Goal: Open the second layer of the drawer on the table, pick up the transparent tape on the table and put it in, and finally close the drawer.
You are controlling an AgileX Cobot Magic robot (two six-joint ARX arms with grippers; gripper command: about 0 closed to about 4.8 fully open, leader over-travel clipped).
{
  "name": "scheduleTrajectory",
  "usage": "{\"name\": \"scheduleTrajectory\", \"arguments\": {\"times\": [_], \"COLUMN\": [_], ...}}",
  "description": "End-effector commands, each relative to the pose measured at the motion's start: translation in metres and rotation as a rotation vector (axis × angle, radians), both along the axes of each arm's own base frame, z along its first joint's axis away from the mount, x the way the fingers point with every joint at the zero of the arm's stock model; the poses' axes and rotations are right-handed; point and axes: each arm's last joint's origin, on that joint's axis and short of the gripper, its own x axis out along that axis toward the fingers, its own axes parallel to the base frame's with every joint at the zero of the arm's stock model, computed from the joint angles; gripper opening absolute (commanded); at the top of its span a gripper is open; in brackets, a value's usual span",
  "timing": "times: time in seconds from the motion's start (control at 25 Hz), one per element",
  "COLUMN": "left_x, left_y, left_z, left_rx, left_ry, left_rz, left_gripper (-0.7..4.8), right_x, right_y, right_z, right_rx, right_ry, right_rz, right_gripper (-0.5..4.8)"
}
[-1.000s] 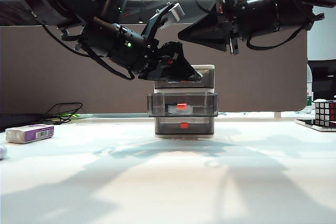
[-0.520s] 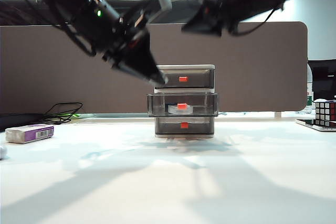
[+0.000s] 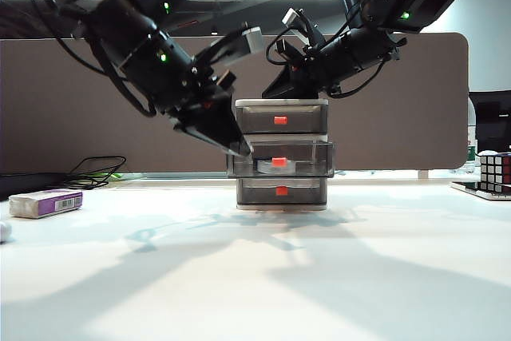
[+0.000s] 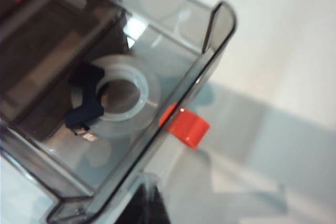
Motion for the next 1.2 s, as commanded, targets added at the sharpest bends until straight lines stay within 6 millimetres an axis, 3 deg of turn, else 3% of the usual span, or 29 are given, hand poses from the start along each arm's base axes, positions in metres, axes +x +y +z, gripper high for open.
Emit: {"name": "scheduleTrajectory", "arguments": {"times": [0.04, 0.44, 0.72, 1.2], "left_x": [0.009, 0.027, 0.039, 0.049], "left_y": [-0.005, -0.012, -0.017, -0.022], "left_z": [-0.005, -0.005, -0.02, -0.021], "left_rx": [-0.025, -0.075, -0.078, -0.149], "left_ry": [-0.05, -0.244, -0.306, -0.423], "left_rz": [0.005, 0.081, 0.134, 0.158], "left_gripper": [-0.06, -0.06, -0.06, -0.06], "right_x": [-0.001, -0.005, -0.009, -0.011], "right_y": [-0.003, -0.004, -0.006, -0.006], "right_z": [-0.013, -0.021, -0.029, -0.034], "right_rx": [-0.026, -0.113, -0.158, -0.173], "right_ry": [0.08, 0.101, 0.143, 0.168], "right_rz": [-0.012, 0.025, 0.016, 0.023], "right_gripper": [-0.05, -0.05, -0.05, -0.05]}}
